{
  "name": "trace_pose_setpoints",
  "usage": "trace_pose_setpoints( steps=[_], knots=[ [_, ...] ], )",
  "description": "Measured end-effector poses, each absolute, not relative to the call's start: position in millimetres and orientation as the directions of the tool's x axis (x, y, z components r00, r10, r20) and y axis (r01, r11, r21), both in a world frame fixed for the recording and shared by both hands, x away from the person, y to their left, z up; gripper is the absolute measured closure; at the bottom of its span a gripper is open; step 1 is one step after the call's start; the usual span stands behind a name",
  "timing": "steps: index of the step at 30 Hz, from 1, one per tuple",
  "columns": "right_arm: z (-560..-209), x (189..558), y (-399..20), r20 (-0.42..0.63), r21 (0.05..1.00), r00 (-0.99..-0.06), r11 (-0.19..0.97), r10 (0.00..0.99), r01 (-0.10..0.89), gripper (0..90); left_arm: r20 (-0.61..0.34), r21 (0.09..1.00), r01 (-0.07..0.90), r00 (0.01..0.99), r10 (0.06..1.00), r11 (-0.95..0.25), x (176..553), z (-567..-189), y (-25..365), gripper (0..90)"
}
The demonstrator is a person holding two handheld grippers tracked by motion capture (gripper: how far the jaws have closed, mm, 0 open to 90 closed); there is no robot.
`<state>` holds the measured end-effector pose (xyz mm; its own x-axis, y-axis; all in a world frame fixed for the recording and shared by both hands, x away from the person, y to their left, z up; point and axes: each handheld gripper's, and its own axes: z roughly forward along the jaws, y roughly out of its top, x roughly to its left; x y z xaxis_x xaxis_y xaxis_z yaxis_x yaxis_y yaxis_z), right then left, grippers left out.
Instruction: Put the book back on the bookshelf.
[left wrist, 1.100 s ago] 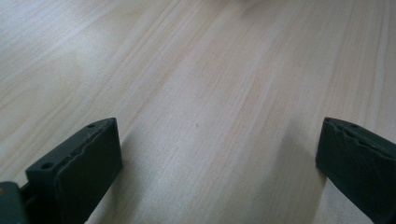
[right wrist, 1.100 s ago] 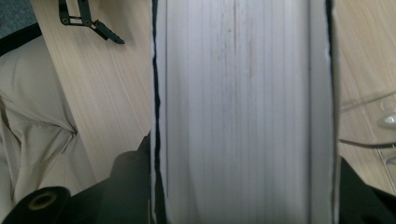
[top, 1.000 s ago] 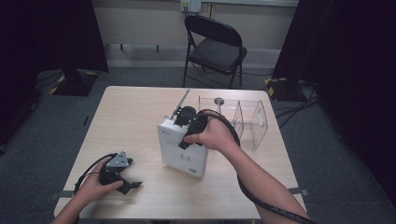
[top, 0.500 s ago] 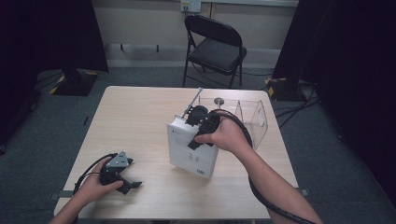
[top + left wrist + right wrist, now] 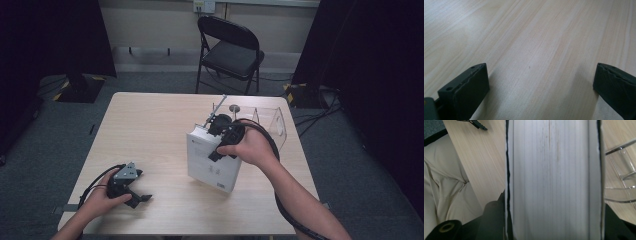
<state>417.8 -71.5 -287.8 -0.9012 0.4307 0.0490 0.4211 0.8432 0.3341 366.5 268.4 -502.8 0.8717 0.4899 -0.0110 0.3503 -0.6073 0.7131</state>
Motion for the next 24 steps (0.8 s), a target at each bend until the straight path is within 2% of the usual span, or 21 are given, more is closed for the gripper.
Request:
trace_pose_setpoints(
  steps=[24],
  knots=[
    [-282.6, 407.5, -114.1, 0.056, 0.334, -0.871, 0.813, 0.487, 0.476, 52.2, -0.011, 0.713, 0.350, 0.872, 0.490, -0.608, 366.5, -502.8, 268.4, 0.0]
  ],
)
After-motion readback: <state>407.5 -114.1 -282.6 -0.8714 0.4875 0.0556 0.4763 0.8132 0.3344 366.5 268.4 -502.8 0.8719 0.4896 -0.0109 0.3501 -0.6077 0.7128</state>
